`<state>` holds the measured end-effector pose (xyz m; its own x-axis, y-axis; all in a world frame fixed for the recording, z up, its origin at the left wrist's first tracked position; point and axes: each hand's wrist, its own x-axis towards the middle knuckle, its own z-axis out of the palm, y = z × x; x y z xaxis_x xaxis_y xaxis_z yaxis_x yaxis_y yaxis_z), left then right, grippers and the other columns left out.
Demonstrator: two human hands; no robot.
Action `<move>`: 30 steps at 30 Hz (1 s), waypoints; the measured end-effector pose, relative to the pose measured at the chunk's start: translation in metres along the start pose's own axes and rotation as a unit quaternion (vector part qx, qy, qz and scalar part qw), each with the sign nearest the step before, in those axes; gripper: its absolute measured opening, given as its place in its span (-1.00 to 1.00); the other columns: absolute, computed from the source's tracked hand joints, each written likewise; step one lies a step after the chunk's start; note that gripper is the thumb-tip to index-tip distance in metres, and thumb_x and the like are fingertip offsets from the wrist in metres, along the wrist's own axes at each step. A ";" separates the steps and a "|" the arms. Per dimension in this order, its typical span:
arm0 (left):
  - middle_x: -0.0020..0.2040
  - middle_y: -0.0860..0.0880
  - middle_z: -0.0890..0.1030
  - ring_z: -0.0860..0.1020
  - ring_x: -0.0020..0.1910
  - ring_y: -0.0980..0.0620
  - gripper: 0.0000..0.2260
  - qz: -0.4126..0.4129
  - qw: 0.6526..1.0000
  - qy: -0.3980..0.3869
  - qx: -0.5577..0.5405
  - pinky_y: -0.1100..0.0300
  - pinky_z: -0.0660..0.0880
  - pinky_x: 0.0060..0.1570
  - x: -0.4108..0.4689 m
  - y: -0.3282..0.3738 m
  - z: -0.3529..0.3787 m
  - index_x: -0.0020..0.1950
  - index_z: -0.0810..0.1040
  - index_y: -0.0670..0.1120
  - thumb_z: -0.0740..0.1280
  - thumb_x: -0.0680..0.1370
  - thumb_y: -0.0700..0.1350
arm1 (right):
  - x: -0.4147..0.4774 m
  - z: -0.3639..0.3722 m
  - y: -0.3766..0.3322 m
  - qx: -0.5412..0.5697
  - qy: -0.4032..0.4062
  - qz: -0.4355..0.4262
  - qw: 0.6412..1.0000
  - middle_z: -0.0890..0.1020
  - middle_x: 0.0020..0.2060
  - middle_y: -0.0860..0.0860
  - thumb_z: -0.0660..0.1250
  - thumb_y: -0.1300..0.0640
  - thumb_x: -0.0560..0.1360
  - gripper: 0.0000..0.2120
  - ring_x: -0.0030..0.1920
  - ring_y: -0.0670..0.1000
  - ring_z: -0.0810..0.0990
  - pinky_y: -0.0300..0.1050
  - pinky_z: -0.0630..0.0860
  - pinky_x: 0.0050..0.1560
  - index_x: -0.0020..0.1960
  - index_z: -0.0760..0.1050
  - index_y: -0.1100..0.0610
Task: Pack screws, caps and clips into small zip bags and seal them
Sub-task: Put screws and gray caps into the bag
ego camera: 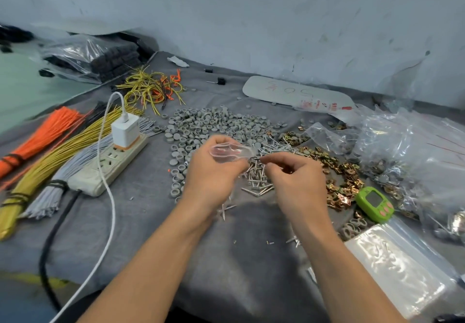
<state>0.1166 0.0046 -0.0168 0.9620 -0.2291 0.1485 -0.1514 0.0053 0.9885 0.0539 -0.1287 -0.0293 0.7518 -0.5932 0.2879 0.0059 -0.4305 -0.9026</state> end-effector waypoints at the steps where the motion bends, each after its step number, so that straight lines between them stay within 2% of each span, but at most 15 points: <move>1: -0.19 0.01 0.72 0.65 -0.21 0.12 -0.73 -0.002 0.999 0.015 -0.046 0.19 0.57 -0.10 0.003 0.005 -0.008 -0.02 0.60 -0.08 0.49 0.41 -0.39 | 0.002 0.008 0.001 -0.031 -0.018 -0.001 0.999 0.71 -0.23 -0.29 0.46 0.18 0.50 -0.78 -0.19 -0.30 0.64 -0.42 0.50 -0.21 -0.09 0.74 -0.15; 3: -0.12 -0.11 0.73 0.67 -0.13 0.02 -0.76 -0.017 0.992 0.049 -0.111 0.08 0.59 -0.01 0.010 0.012 -0.025 0.00 0.62 -0.12 0.49 0.42 -0.38 | 0.002 0.027 0.002 -0.088 -0.071 -0.013 0.993 0.69 -0.10 -0.33 0.45 0.20 0.54 -0.76 -0.15 -0.38 0.61 -0.55 0.45 -0.17 0.05 0.72 -0.13; 5: -0.03 -0.16 0.72 0.69 -0.04 -0.07 -0.81 -0.027 0.986 0.076 -0.147 -0.05 0.59 0.09 0.016 0.017 -0.046 -0.01 0.64 -0.09 0.50 0.42 -0.28 | 0.002 0.045 0.003 -0.124 -0.132 -0.036 0.983 0.68 0.06 -0.24 0.40 0.22 0.56 -0.71 -0.27 -0.33 0.59 -0.51 0.46 -0.19 0.17 0.69 -0.11; 6: -0.04 -0.11 0.72 0.68 -0.04 -0.04 -0.86 -0.024 0.984 0.083 -0.155 -0.05 0.57 0.09 0.019 0.017 -0.055 -0.03 0.65 -0.07 0.49 0.45 -0.22 | 0.002 0.054 0.003 -0.140 -0.158 -0.047 0.976 0.67 0.12 -0.15 0.37 0.22 0.58 -0.69 -0.26 -0.30 0.56 -0.41 0.50 -0.15 0.22 0.67 -0.09; 7: -0.08 -0.04 0.71 0.66 -0.08 0.02 -0.95 -0.023 0.982 0.090 -0.165 0.00 0.52 0.09 0.021 0.019 -0.064 -0.08 0.65 -0.05 0.46 0.49 -0.17 | 0.003 0.063 0.003 -0.160 -0.178 -0.057 0.969 0.66 0.18 -0.07 0.33 0.21 0.59 -0.67 -0.13 -0.21 0.57 -0.28 0.53 0.00 0.27 0.64 -0.09; 8: -0.13 0.01 0.68 0.61 -0.12 0.04 -0.93 -0.024 0.978 0.103 -0.179 0.03 0.45 0.09 0.024 0.019 -0.071 -0.14 0.66 -0.01 0.42 0.54 -0.14 | 0.004 0.071 0.004 -0.181 -0.193 -0.068 0.962 0.65 0.22 0.00 0.30 0.21 0.59 -0.65 0.02 -0.07 0.56 -0.13 0.53 0.15 0.30 0.62 -0.08; 11: -0.20 0.05 0.61 0.49 -0.09 -0.02 -0.72 -0.038 0.961 0.132 -0.239 -0.05 0.37 0.10 0.029 0.018 -0.084 -0.31 0.70 0.10 0.35 0.58 -0.09 | 0.007 0.093 0.004 -0.256 -0.247 -0.112 0.928 0.60 0.28 0.02 0.26 0.22 0.60 -0.59 0.29 0.08 0.46 0.03 0.42 0.34 0.39 0.56 -0.06; 13: -0.26 0.09 0.60 0.52 -0.22 0.08 -0.68 -0.047 0.951 0.098 -0.289 0.01 0.41 0.07 0.030 0.017 -0.086 -0.34 0.70 0.09 0.34 0.58 -0.10 | 0.009 0.100 0.004 -0.296 -0.272 -0.133 0.906 0.55 0.27 -0.03 0.27 0.17 0.60 -0.60 0.28 0.09 0.44 0.07 0.39 0.34 0.41 0.52 -0.07; 15: -0.29 0.09 0.60 0.55 -0.31 0.16 -0.68 -0.054 0.945 0.079 -0.312 0.13 0.47 -0.04 0.032 0.015 -0.087 -0.34 0.70 0.05 0.34 0.59 -0.13 | 0.010 0.100 0.003 -0.298 -0.266 -0.139 0.906 0.53 0.16 -0.05 0.28 0.11 0.60 -0.67 0.20 0.09 0.46 0.07 0.40 0.29 0.33 0.56 -0.09; 20: -0.23 0.12 0.68 0.63 -0.21 0.19 -0.92 -0.035 0.991 0.102 -0.084 0.13 0.47 -0.04 0.035 0.005 -0.077 -0.19 0.62 -0.04 0.43 0.50 -0.18 | 0.006 0.086 0.002 -0.296 -0.223 -0.147 0.917 0.59 -0.11 -0.05 0.35 0.13 0.55 -0.84 0.06 0.06 0.47 0.07 0.41 0.24 0.00 0.66 -0.07; 22: -0.14 0.16 0.73 0.67 -0.14 0.20 -0.90 -0.020 0.996 0.091 0.018 0.11 0.53 -0.08 0.033 -0.001 -0.072 -0.09 0.69 0.02 0.47 0.43 -0.14 | 0.004 0.079 0.003 -0.263 -0.199 -0.116 0.937 0.64 -0.15 -0.02 0.35 0.16 0.54 -0.80 0.04 0.06 0.51 0.01 0.47 0.16 0.02 0.71 -0.07; 24: -0.18 0.21 0.70 0.64 -0.18 0.23 -0.85 0.003 0.983 0.065 0.174 0.16 0.56 -0.14 0.028 -0.007 -0.068 -0.08 0.67 0.14 0.48 0.38 -0.04 | 0.004 0.071 0.003 -0.208 -0.179 -0.069 0.959 0.71 -0.09 -0.05 0.36 0.15 0.57 -0.76 0.00 0.00 0.62 -0.09 0.53 0.10 0.15 0.71 -0.06; 26: -0.26 0.20 0.65 0.57 -0.25 0.28 -0.89 0.041 0.945 0.046 0.321 0.28 0.48 -0.25 0.024 -0.012 -0.064 -0.15 0.59 0.12 0.49 0.38 0.00 | 0.006 0.063 0.002 -0.131 -0.148 -0.034 0.980 0.72 -0.08 -0.16 0.36 0.16 0.60 -0.74 -0.10 -0.16 0.65 -0.27 0.55 0.03 0.21 0.69 -0.07; 28: -0.25 0.18 0.62 0.54 -0.22 0.27 -0.85 0.056 0.926 0.020 0.372 0.31 0.41 -0.29 0.022 -0.016 -0.058 -0.17 0.55 0.09 0.50 0.39 0.02 | 0.007 0.054 0.000 -0.046 -0.109 -0.015 0.993 0.72 -0.15 -0.25 0.40 0.18 0.60 -0.75 -0.15 -0.25 0.65 -0.44 0.51 -0.11 0.17 0.66 -0.13; 30: -0.16 0.16 0.62 0.56 -0.13 0.15 -0.82 0.057 0.919 -0.010 0.391 0.21 0.42 -0.22 0.020 -0.017 -0.051 -0.12 0.55 0.10 0.52 0.39 0.00 | 0.006 0.046 -0.003 0.036 -0.085 -0.004 0.996 0.72 -0.25 -0.22 0.47 0.17 0.55 -0.80 -0.35 -0.22 0.59 -0.41 0.43 -0.34 0.00 0.58 -0.13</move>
<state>0.1496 0.0495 -0.0292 0.9266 -0.2883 0.2416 -0.3754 -0.6681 0.6424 0.0892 -0.0997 -0.0398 0.8527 -0.4628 0.2426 0.0552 -0.3818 -0.9226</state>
